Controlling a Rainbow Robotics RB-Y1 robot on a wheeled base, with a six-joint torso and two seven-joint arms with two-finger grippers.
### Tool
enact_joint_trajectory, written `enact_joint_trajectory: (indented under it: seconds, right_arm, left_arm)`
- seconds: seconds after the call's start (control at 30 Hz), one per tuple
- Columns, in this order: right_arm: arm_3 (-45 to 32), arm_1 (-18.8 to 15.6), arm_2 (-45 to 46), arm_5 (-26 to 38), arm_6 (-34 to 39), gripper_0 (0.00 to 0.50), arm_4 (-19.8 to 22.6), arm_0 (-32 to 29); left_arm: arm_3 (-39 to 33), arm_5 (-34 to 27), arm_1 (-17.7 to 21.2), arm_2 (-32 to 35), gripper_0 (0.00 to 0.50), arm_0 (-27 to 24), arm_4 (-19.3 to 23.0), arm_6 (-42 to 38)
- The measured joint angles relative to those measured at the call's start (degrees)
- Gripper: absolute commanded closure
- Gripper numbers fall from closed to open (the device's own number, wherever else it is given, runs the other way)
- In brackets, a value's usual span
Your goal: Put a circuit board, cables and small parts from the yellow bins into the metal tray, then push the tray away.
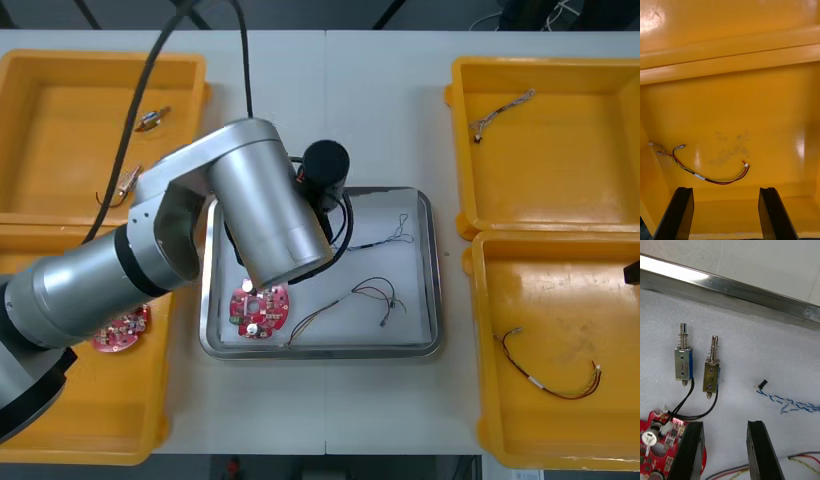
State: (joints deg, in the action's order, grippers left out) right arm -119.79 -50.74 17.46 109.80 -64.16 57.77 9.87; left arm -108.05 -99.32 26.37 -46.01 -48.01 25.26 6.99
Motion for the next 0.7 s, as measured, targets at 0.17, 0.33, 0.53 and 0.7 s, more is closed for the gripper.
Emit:
enact_joint_trajectory:
  seconds: [0.17, 0.33, 0.53, 0.7]
  right_arm:
    - [-0.11, -0.01, -0.04, 0.0, 0.0, 0.0, 0.57, -0.26]
    - [-1.2, -0.02, -0.89, 0.0, -0.04, 0.0, 1.85, 0.29]
    - [-5.2, -0.04, -6.0, 0.0, -0.47, 0.0, 3.0, 3.41]
    - [-8.79, -0.06, -12.31, 0.0, -0.92, 0.0, 3.98, 7.68]
  left_arm:
    - [-4.43, -1.63, 4.06, 4.49, 0.139, -1.34, 8.14, 0.0]
    - [-7.19, -3.59, 9.53, 8.89, 0.116, -3.3, 17.08, 0.14]
    - [-10.42, -5.54, 17.39, 15.0, 0.064, -3.68, 27.79, 2.7]
    - [-12.87, -5.85, 25.87, 17.94, 0.037, -3.53, 34.48, 11.24]
